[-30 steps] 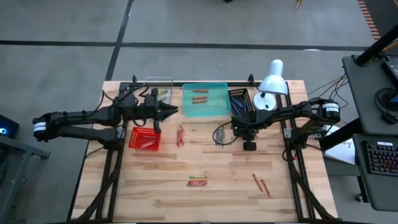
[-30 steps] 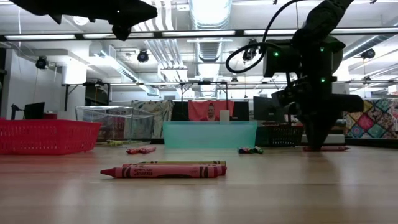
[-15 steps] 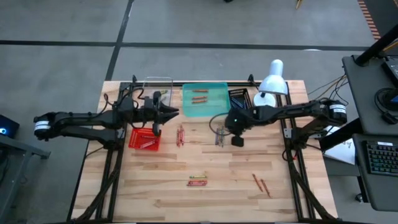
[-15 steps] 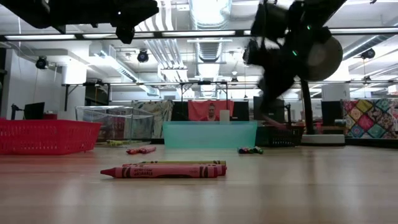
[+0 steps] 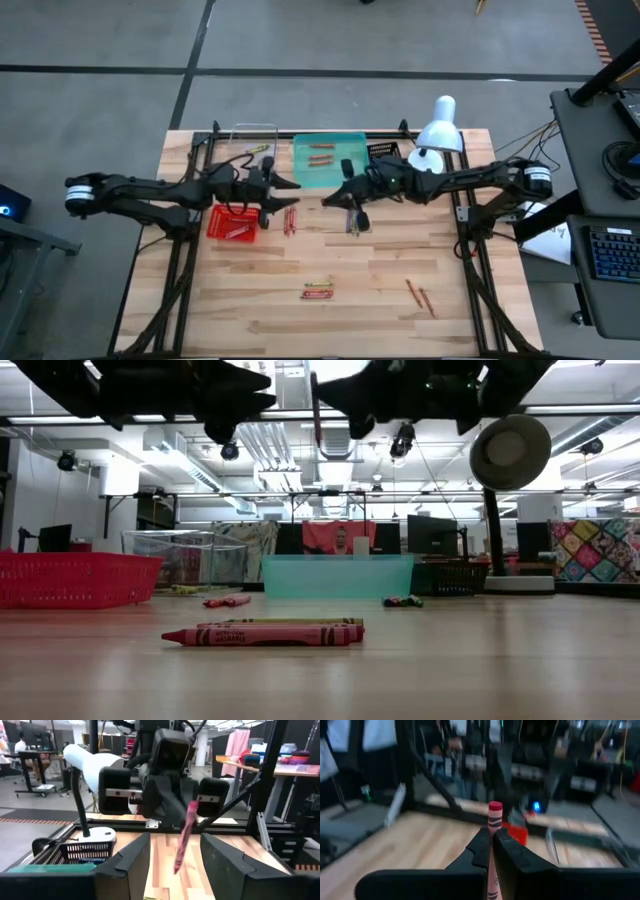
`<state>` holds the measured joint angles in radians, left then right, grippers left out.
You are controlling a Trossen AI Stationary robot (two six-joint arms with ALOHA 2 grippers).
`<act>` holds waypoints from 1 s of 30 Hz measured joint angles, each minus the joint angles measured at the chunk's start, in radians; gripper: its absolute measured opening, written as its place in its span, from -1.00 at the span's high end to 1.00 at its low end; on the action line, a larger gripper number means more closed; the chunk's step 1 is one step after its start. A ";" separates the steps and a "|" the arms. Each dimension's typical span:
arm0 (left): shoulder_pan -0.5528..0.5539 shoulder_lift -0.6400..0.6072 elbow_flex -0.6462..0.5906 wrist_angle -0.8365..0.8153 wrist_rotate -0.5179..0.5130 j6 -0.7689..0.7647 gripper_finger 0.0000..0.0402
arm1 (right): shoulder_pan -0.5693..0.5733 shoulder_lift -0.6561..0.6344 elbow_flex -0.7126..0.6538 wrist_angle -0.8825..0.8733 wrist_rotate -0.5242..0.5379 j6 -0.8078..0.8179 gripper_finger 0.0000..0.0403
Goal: Sort crayons
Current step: Put the red crayon into the red bin
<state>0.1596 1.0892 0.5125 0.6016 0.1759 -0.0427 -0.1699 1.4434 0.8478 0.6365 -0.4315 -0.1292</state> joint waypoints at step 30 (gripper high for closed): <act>-0.008 0.319 0.000 0.371 0.121 0.056 0.35 | 0.000 0.096 0.048 0.188 -0.012 0.050 0.96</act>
<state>0.1513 1.4081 0.5129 0.9724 0.2964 0.0135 -0.1703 1.5394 0.8959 0.8246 -0.4431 -0.0795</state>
